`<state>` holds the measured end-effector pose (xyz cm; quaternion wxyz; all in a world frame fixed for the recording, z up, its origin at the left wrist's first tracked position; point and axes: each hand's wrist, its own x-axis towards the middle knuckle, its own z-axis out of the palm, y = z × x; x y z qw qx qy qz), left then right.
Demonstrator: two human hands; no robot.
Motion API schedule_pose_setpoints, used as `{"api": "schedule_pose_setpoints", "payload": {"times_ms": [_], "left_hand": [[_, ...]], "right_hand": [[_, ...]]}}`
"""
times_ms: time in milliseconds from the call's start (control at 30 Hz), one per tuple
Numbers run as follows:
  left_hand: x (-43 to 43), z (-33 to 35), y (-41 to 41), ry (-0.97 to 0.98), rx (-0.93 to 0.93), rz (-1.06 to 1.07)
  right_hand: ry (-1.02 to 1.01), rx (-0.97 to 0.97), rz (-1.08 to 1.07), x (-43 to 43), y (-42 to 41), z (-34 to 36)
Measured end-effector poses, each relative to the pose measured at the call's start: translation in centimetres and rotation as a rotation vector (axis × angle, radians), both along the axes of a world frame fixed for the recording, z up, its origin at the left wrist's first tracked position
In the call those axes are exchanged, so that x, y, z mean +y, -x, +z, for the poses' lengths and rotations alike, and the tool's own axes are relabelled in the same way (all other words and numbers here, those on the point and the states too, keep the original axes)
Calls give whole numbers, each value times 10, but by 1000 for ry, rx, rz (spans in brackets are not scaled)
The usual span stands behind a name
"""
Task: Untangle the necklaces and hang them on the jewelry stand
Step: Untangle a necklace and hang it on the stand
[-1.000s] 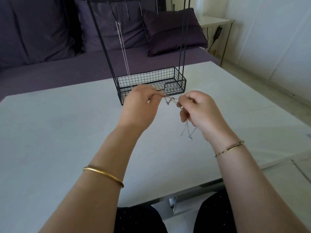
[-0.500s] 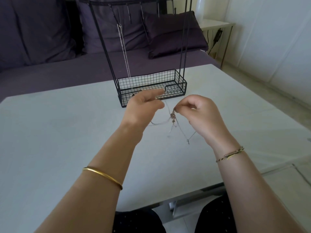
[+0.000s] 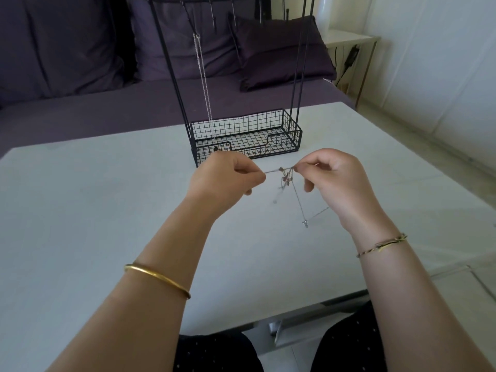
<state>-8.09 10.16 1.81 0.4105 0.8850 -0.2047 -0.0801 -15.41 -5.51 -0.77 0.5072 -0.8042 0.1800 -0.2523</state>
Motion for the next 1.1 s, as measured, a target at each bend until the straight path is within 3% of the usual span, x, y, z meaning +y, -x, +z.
{"api": "schedule_pose_setpoints", "payload": {"times_ms": [467,733,867,1100], "left_hand": [[0,-1,-2,170,274,93],[-3,-7,-6,108,402,64],[-4,-7,-5,204,525,32],[-3,-6,-7,200,482,-51]], "right_hand": [[-48,54,89,8,-1,2],[-122,52,174,12,-1,3],[-152,44,199,14,-2,3],[-145,57,224,15,-2,3]]}}
